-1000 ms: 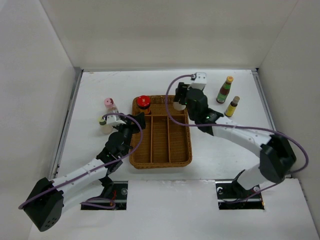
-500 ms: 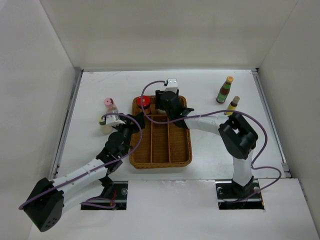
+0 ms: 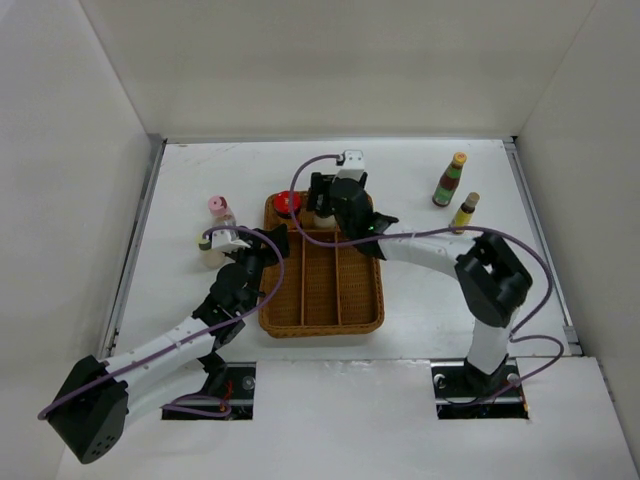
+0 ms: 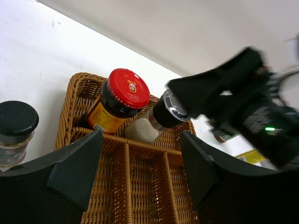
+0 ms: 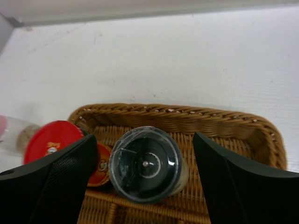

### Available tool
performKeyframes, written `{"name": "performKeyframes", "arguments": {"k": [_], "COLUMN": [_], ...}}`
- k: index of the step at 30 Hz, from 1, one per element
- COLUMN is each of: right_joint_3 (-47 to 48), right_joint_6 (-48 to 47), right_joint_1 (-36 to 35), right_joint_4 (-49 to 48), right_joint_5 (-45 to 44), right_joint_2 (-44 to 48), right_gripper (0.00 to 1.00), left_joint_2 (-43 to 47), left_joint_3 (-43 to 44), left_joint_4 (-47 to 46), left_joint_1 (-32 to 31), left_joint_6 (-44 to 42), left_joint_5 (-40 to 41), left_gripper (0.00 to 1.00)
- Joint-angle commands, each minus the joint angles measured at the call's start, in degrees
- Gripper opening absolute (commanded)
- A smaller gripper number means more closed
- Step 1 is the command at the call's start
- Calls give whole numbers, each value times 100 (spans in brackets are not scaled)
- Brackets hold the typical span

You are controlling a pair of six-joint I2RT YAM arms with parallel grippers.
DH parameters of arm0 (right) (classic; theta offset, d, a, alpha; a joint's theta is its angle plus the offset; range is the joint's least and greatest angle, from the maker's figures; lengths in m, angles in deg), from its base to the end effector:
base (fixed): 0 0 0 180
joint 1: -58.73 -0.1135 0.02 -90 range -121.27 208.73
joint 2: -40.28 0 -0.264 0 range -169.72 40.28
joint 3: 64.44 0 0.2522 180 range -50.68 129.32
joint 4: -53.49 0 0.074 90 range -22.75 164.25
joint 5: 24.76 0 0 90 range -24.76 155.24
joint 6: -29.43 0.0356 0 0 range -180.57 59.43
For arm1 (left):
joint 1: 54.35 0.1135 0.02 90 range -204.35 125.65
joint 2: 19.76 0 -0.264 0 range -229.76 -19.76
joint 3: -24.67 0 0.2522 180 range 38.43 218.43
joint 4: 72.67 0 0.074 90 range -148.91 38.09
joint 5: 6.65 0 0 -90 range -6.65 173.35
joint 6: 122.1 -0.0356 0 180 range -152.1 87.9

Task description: Organize the condiment bottles

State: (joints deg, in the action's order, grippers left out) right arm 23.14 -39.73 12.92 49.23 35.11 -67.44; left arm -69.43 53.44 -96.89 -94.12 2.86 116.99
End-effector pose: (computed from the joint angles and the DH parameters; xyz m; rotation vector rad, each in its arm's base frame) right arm 0.3181 0.3015 0.2495 -0.0316 1.8225 0.3394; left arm 0.1573 -0.1052 0.2308 -0.4112 1.4970 -0.5956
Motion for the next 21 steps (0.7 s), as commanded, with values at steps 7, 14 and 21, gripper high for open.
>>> {"name": "performKeyframes", "arguments": {"k": [7,14,21], "right_joint_3": [-1851,-3111,-1953], "right_joint_6": [-54,596,509], "right_joint_1": [558,2191,3669], "right_joint_4": [-641,411,729], "right_joint_5": [-449,-1259,181], "right_joint_2": [3034,4576,3304], "right_gripper": [64,30,59], "left_joint_2": [203,10,-43], "left_joint_3": [-33,64,55], "left_joint_4": [-254,-280,-281], "left_joint_1": [35,-53,-44], "left_joint_6": [46,143,187], "left_joint_5": [-7,-227,-297], "left_gripper": [66,58,56]}}
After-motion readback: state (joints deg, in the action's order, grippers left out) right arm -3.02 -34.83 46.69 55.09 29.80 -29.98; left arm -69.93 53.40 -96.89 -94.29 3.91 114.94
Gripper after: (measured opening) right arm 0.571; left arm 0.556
